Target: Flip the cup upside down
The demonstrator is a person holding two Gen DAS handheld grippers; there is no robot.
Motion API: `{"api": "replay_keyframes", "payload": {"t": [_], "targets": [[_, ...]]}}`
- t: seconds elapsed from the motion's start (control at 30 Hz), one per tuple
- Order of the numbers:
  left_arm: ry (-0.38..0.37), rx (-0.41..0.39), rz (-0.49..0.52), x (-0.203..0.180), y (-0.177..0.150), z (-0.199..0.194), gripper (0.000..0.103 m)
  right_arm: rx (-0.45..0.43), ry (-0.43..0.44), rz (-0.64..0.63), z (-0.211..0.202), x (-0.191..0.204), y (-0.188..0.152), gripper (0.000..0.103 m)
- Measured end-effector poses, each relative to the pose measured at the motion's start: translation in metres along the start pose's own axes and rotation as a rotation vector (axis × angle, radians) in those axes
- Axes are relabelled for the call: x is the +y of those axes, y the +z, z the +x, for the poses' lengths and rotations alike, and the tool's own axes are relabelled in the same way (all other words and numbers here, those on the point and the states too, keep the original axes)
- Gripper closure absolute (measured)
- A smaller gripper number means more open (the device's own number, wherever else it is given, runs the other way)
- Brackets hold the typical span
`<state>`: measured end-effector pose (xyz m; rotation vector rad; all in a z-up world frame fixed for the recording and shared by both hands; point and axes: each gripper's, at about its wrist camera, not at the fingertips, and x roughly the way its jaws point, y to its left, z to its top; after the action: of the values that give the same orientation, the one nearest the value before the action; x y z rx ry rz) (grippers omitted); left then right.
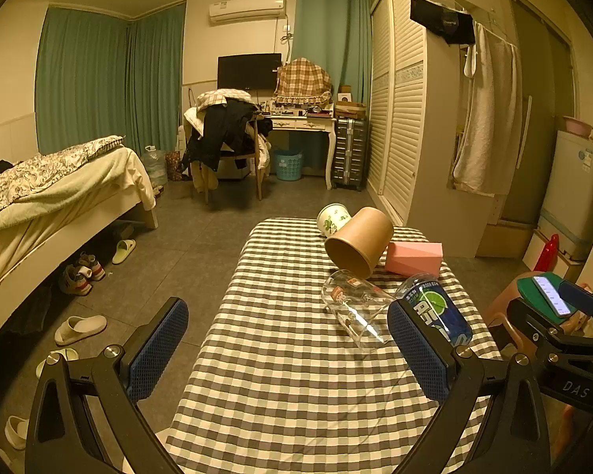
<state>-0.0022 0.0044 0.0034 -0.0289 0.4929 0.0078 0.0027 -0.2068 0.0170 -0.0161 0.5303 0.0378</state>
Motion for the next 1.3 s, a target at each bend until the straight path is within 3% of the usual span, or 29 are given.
{"api": "replay_keyframes", "payload": {"t": [1.13,1.3], "targets": [[0.002,0.015,-0.012,0.002,-0.003,-0.002,0.0,-0.003,0.022,-0.02,-0.005,0.003,0.003,0.0],[0.024,0.037,-0.011,0.004,0.002,0.005,0.0,-0.004,0.093,-0.064,0.0,-0.005,0.019,0.0]]}}
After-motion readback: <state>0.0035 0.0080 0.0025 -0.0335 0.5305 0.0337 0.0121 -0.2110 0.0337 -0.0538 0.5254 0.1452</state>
